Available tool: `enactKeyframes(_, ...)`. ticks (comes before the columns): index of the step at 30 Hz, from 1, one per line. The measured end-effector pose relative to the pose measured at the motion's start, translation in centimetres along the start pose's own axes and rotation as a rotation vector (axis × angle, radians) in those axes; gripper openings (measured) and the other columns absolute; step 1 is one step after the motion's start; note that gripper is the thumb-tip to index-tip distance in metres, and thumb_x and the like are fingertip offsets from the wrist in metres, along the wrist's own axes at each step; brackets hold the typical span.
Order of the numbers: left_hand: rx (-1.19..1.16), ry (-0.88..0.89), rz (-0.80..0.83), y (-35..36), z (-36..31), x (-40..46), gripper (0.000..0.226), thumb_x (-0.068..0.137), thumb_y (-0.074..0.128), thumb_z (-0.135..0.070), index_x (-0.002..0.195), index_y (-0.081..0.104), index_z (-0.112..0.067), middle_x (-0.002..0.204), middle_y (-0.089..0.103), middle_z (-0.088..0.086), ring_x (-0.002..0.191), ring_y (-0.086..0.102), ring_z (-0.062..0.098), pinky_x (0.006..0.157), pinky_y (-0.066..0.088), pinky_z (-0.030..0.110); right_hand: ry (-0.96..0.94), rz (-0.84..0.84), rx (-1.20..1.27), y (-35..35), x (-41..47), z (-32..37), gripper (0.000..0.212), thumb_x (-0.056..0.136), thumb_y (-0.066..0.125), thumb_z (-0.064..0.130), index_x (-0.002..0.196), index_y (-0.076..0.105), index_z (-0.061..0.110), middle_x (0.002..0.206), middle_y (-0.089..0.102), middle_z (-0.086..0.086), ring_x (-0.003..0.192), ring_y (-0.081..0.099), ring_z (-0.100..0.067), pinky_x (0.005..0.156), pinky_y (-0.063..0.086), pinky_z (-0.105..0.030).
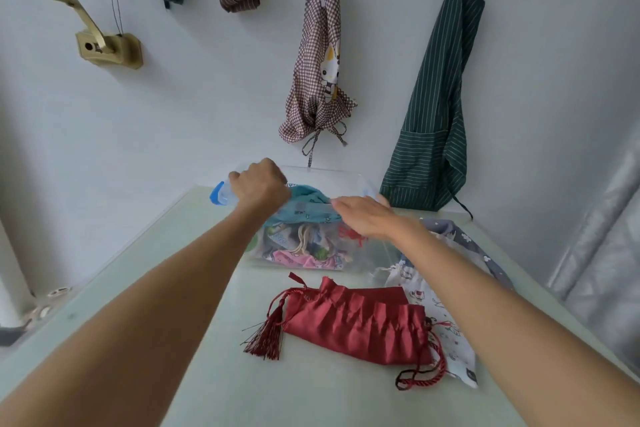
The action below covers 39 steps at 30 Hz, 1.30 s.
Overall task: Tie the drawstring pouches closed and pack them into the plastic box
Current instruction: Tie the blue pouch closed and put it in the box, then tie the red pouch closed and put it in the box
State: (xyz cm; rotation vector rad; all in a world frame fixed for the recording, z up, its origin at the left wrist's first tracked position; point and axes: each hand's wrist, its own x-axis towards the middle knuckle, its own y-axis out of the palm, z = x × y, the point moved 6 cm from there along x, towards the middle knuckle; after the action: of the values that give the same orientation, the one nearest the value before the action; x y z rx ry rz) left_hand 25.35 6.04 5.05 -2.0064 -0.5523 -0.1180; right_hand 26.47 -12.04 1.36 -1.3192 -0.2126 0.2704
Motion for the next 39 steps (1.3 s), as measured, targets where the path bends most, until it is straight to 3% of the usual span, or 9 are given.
enactKeyframes(6,-0.274,0.293,-0.208,-2.6,1.6,-10.3,0.015,0.087,0.059,-0.031,0.100,0.066,-0.033,0.100,0.063,-0.015,0.082,0.062,0.014,0.066,0.040,0.027,-0.150,-0.440,0.050,0.6,-11.8,-4.1,0.042,0.096,0.047,0.031,0.137,0.043,0.025,0.142,0.041,0.010,0.135,0.031,-0.010,0.113,0.019,-0.030)
enactKeyframes(10,-0.163,0.179,0.206,2.3,4.8,-13.3,0.036,0.094,0.048,-0.042,0.127,0.054,-0.031,0.129,0.058,-0.009,0.095,0.066,0.020,0.084,0.048,0.034,0.196,-0.530,0.420,3.7,-18.9,-9.0,0.011,0.092,0.055,0.030,0.091,0.065,0.026,0.098,0.067,0.006,0.097,0.060,-0.014,0.081,0.044,-0.029)
enactKeyframes(13,-0.272,0.027,0.535,6.3,6.2,-15.0,0.054,0.094,0.045,-0.046,0.142,0.037,-0.021,0.138,0.051,0.001,0.087,0.070,0.023,0.081,0.052,0.036,0.438,-0.486,0.582,6.7,-21.1,-10.2,0.036,0.085,0.054,0.053,0.072,0.060,0.020,0.075,0.066,0.002,0.081,0.063,-0.024,0.074,0.048,-0.036)
enactKeyframes(17,-0.314,0.039,0.384,6.5,6.4,-16.1,0.033,0.086,0.062,-0.042,0.117,0.061,-0.031,0.109,0.069,-0.005,0.084,0.068,0.016,0.082,0.052,0.033,0.562,-0.419,0.561,8.2,-21.6,-8.2,0.053,0.069,0.059,0.073,0.077,0.054,0.020,0.079,0.062,0.004,0.081,0.059,-0.022,0.069,0.041,-0.031)
enactKeyframes(21,-0.321,0.033,0.219,4.0,6.6,-16.9,0.009,0.086,0.064,-0.038,0.087,0.071,-0.033,0.086,0.070,-0.016,0.080,0.065,0.009,0.069,0.045,0.026,0.480,-0.345,0.554,8.7,-20.7,-7.4,0.023,0.076,0.070,0.046,0.064,0.065,0.027,0.072,0.069,0.009,0.078,0.065,-0.018,0.068,0.045,-0.027)
enactKeyframes(26,-0.940,-0.213,0.501,2.8,7.4,-18.8,0.015,0.092,0.058,-0.029,0.097,0.070,-0.021,0.081,0.060,-0.006,0.064,0.051,0.007,0.060,0.040,0.018,0.385,-0.248,1.381,7.2,-22.0,-7.8,0.018,0.092,0.056,0.024,0.082,0.068,0.013,0.081,0.073,-0.003,0.077,0.067,-0.014,0.078,0.048,-0.023)
enactKeyframes(30,-0.866,-0.233,0.573,3.3,7.8,-20.4,0.035,0.074,0.066,-0.044,0.101,0.071,-0.022,0.078,0.050,-0.008,0.066,0.042,0.010,0.066,0.038,0.022,0.448,-0.221,1.809,6.6,-22.7,-9.9,0.025,0.097,0.046,0.022,0.074,0.053,0.014,0.042,0.048,0.004,0.038,0.050,-0.007,0.054,0.055,-0.021)
enactKeyframes(33,-0.833,-0.235,0.548,3.1,8.5,-20.8,0.040,0.073,0.067,-0.047,0.102,0.070,-0.020,0.084,0.053,-0.007,0.073,0.041,0.012,0.067,0.038,0.024,0.489,-0.199,1.689,6.7,-23.5,-12.3,0.024,0.095,0.046,0.023,0.074,0.050,0.013,0.035,0.025,0.008,0.028,0.023,-0.003,0.031,0.030,-0.015)
enactKeyframes(39,-0.717,-0.183,0.423,2.6,10.1,-19.8,0.017,0.088,0.063,-0.031,0.091,0.074,-0.018,0.079,0.054,0.001,0.070,0.039,0.016,0.059,0.032,0.027,0.586,-0.339,1.217,6.1,-25.3,-17.7,0.021,0.093,0.054,0.019,0.076,0.058,0.007,0.038,0.018,0.011,0.029,0.014,-0.002,0.031,0.012,-0.013)
